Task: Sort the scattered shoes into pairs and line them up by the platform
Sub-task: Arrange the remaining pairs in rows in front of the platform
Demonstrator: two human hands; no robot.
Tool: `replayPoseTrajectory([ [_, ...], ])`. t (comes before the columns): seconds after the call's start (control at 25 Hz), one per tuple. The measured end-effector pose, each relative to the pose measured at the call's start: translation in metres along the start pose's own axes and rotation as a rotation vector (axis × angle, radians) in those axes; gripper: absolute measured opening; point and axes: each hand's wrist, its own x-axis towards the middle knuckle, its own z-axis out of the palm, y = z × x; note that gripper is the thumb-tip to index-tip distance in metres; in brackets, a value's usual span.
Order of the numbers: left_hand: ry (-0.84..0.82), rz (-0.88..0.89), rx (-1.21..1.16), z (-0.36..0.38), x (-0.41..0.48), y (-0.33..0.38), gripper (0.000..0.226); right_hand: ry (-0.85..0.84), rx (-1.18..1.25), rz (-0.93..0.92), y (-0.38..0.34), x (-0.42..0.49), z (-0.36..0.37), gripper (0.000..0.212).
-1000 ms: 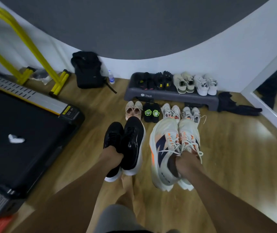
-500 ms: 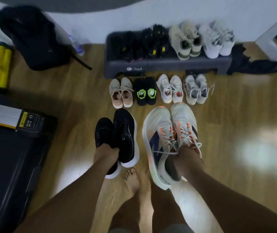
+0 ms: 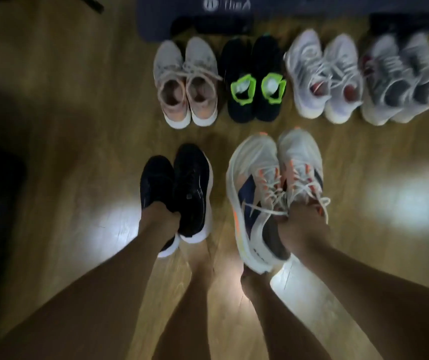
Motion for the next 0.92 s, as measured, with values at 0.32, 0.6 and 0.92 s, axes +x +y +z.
replayPoseTrajectory([
  [0.32, 0.136, -0.097, 0.050, 0.083, 0.129, -0.001, 0.045, 0.134, 0.067, 0.014, -0.030, 0.139, 0.115, 0.051],
  [0.6, 0.247, -0.036, -0.079, 0.088, 0.129, 0.011, 0.031, 0.139, 0.223, -0.082, -0.027, 0.131, 0.109, 0.038],
  [0.92, 0.060, -0.002, -0.222, 0.085, 0.113, 0.024, 0.070, 0.017, 0.388, 0.038, -0.036, 0.113, 0.113, 0.069],
])
